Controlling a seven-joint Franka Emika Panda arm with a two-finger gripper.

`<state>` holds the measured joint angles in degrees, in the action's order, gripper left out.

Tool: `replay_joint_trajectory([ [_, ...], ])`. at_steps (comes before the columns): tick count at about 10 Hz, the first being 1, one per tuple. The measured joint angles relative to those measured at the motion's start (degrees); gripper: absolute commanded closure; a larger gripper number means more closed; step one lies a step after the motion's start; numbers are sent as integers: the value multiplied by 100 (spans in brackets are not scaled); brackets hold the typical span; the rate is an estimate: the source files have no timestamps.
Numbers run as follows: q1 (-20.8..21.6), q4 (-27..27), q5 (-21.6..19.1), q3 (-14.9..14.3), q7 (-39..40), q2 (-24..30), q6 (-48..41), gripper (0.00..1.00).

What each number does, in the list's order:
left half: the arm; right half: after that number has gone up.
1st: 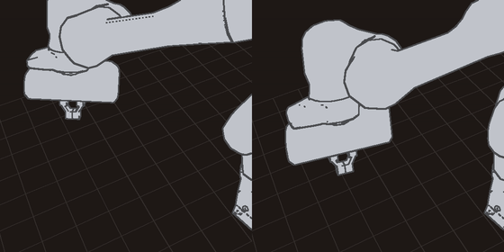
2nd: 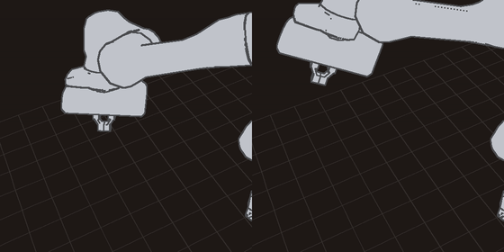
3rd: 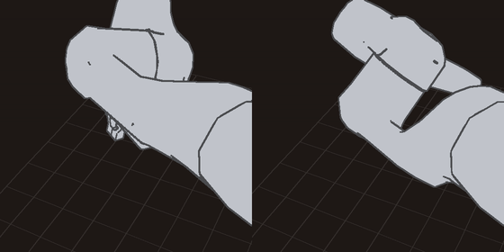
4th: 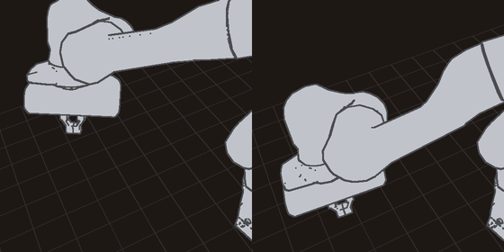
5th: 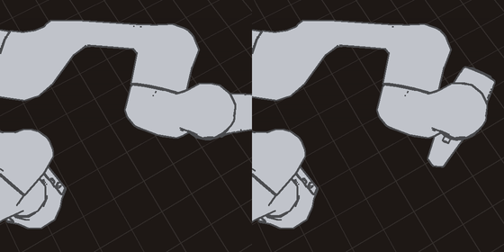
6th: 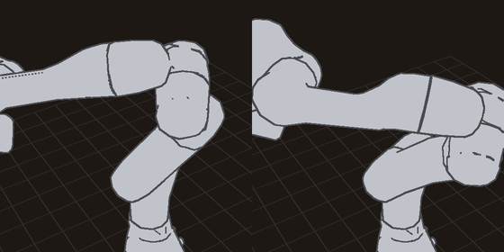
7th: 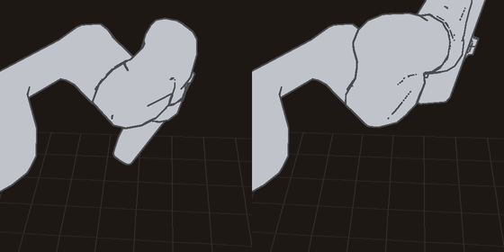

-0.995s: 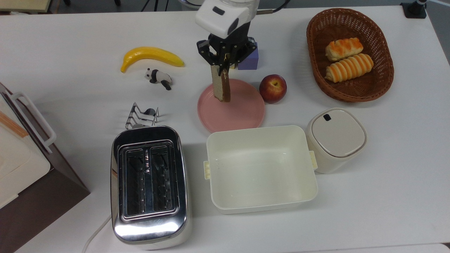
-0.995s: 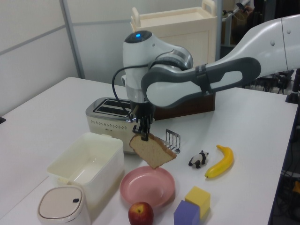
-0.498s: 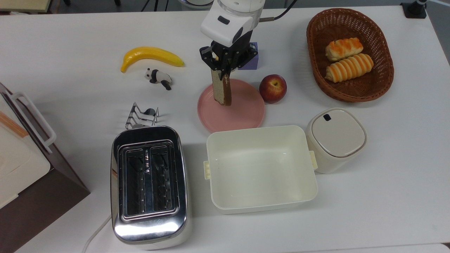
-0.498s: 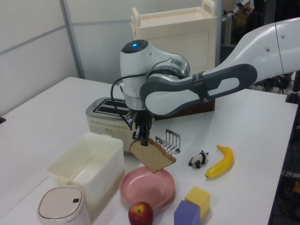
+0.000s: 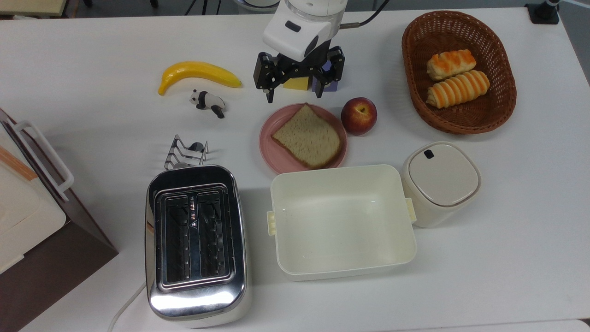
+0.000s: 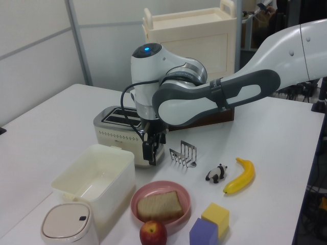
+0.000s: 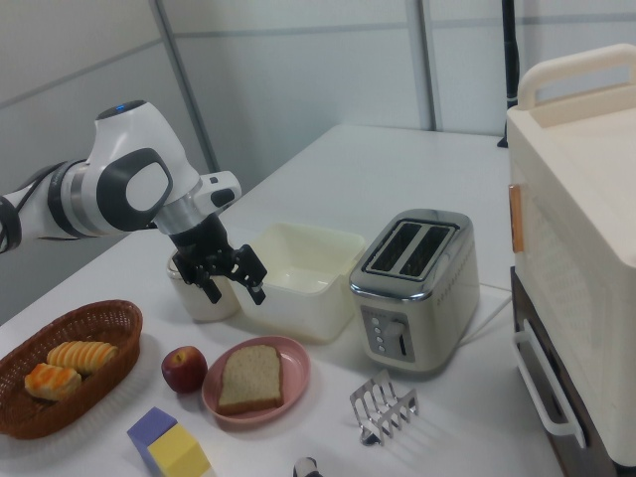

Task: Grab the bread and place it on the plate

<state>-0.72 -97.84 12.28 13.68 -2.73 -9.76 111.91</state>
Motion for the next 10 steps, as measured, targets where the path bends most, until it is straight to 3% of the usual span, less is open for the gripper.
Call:
replay_joint_trajectory([
  [3,-32,18,2,-2,0,15,0,0],
  [5,-328,451,25,-111,3,284,-725,0],
  [6,-569,892,-146,-296,109,558,-1177,0],
  [7,-743,1186,-634,-610,317,830,-1437,0],
  [8,-845,1280,-1153,-1025,438,1054,-1498,0],
  [9,-914,1285,-1357,-1351,509,1176,-1533,0],
  [10,-1000,1282,-1439,-1469,521,1186,-1566,0],
])
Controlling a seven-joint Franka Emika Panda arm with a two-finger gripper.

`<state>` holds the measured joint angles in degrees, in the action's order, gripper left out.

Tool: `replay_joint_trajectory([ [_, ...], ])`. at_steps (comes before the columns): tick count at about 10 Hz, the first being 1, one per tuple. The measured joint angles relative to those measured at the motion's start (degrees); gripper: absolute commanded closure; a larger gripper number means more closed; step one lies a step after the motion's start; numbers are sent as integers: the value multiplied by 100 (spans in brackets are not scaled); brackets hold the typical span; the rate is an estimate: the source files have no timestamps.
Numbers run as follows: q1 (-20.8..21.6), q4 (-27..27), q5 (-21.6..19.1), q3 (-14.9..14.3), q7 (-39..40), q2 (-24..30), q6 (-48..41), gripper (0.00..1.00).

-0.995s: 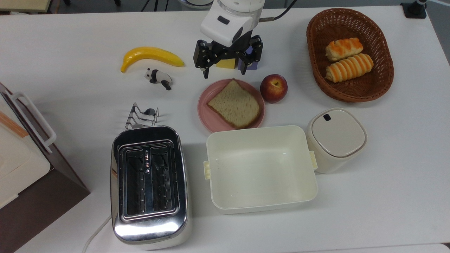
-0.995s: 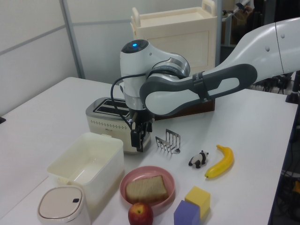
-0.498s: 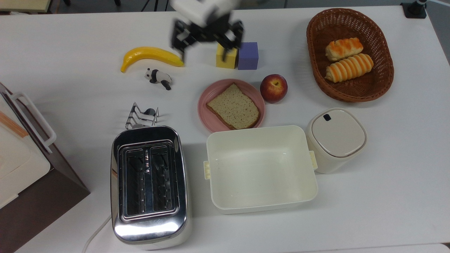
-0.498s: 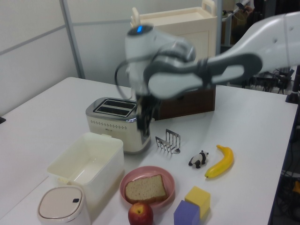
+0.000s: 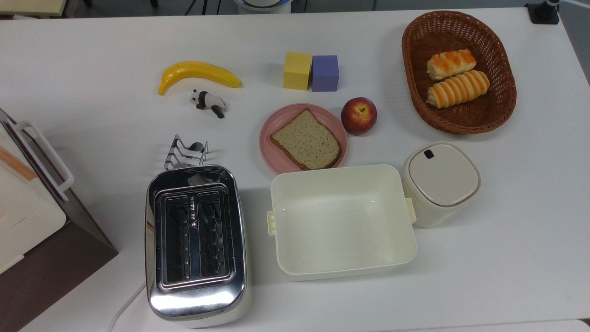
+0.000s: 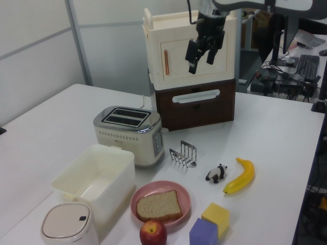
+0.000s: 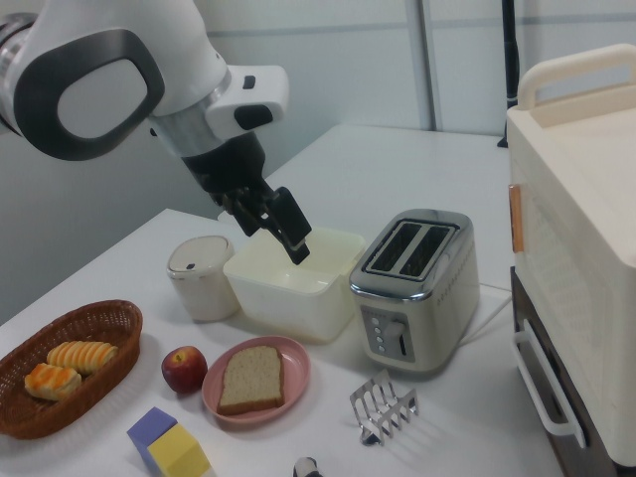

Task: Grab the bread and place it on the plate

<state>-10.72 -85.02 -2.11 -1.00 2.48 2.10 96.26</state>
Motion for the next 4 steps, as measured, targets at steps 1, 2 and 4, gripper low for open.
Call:
replay_joint_trajectory([
  [1,-27,-12,-29,4,0,-18,-9,0],
  [2,-12,-14,-47,87,0,-25,-106,0],
  [4,44,-14,-82,370,-3,-25,-150,0],
])
